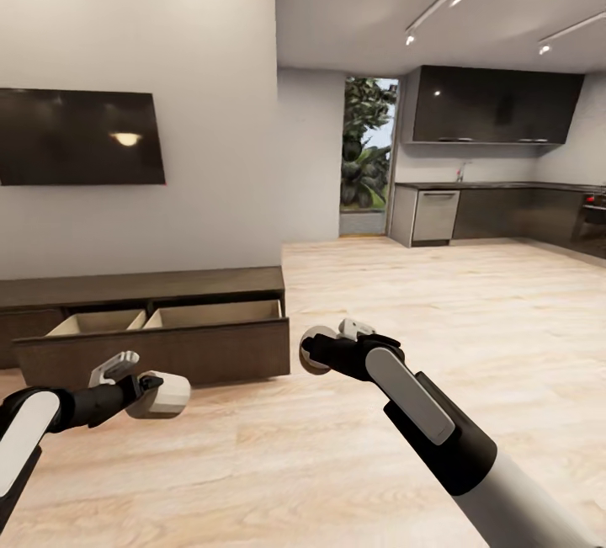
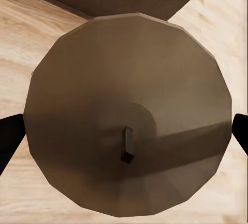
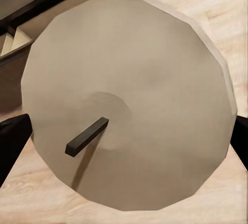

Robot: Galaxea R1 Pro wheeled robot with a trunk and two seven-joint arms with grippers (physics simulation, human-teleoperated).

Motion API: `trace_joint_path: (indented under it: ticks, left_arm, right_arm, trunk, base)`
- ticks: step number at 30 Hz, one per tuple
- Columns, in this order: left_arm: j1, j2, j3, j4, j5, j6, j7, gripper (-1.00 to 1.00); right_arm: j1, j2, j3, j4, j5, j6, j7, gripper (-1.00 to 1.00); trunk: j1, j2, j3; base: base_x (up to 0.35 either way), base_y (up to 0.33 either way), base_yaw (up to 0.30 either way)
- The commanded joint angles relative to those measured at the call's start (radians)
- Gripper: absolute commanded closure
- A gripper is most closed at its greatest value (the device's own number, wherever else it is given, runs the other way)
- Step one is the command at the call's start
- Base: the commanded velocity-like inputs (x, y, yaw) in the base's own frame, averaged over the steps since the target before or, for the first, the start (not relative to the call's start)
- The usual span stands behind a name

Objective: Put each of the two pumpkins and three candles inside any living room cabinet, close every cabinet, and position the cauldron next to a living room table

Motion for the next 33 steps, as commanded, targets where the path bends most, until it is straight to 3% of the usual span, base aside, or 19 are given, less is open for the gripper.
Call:
trace_joint_path:
  ticks: [1, 7, 21, 28, 33]
  left_arm:
    - [-0.001, 0.000, 0.001, -0.001, 0.015, 0.002, 0.010, 1.00]
    - [-0.001, 0.002, 0.003, 0.000, 0.015, 0.002, 0.010, 1.00]
    - [-0.001, 0.002, 0.004, -0.001, 0.014, 0.002, 0.010, 1.00]
    - [-0.001, 0.002, 0.004, -0.002, 0.014, 0.002, 0.010, 1.00]
    - [-0.001, 0.002, 0.004, -0.006, 0.015, 0.002, 0.010, 1.00]
  right_arm:
    - [-0.001, 0.000, 0.002, -0.001, -0.002, 0.006, -0.006, 1.00]
    - [-0.001, -0.001, 0.003, -0.001, -0.003, 0.005, -0.005, 1.00]
    - [-0.001, -0.001, 0.002, 0.000, -0.001, 0.006, -0.005, 1.00]
    - [-0.001, -0.001, 0.003, 0.000, 0.001, 0.006, -0.005, 1.00]
    - [-0.001, -0.001, 0.005, -0.001, 0.003, 0.006, -0.005, 1.00]
  trunk:
    - [-0.004, 0.007, 0.001]
    - [-0.027, 0.049, 0.019]
    - [-0.081, 0.147, 0.062]
    - [-0.108, 0.196, 0.085]
    - [-0.108, 0.196, 0.085]
  base:
    - [0.000, 0.000, -0.119]
    - [0.000, 0.000, -0.009]
    - [0.000, 0.000, 0.227]
    - [0.000, 0.000, -0.063]
    - [0.000, 0.000, -0.062]
